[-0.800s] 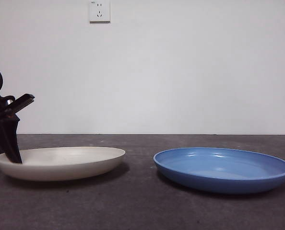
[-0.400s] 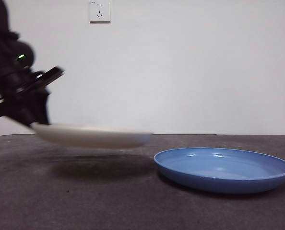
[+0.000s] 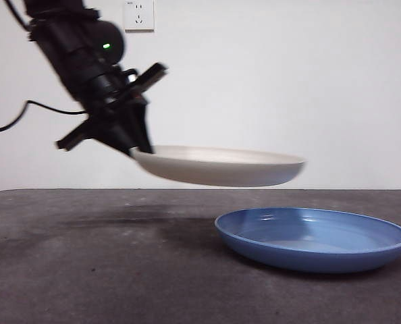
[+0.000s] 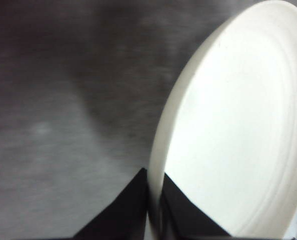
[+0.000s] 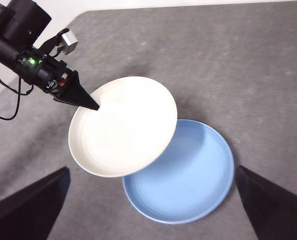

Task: Pick up the white plate, put it on the blue plate, put it on desk

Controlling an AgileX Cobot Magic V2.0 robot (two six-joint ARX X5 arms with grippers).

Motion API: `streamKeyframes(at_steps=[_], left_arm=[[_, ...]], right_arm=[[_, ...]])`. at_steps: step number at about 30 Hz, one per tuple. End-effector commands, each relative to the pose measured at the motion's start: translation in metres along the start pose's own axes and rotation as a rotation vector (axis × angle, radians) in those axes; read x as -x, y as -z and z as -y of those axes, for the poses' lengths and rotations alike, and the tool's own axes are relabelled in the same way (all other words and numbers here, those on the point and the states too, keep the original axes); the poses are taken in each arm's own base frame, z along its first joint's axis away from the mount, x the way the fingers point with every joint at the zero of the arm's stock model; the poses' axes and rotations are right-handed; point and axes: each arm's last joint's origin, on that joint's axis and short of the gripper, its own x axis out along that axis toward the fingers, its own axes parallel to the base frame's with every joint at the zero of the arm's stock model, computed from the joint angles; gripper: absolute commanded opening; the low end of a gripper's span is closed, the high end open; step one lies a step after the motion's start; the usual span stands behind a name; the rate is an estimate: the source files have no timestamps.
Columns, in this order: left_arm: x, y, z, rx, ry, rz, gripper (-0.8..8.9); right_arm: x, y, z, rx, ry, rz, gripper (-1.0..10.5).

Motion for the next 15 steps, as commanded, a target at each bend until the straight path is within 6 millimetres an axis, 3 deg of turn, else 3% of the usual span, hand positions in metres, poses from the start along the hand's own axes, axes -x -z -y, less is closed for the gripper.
streamKeyframes(at_steps=[1,8,15], left_arm=[[-0.006,-0.009,0.018,-0.011,0.022,0.02,0.09],[-0.023,-0.018,0.048,-0.061,0.055,0.025,0.09],[-0.051,-0.021,0.056,-0.064,0.054,-0.036,0.09]], right_arm=[[0.012,-0.005,-0.005,0.064,0.024,0.011,6.2],[0.028,-0.011,-0.012,0.089,0.039,0.03,6.2],[0.032,-0.009,-0.014,0.086,0.039,0.024,6.2]])
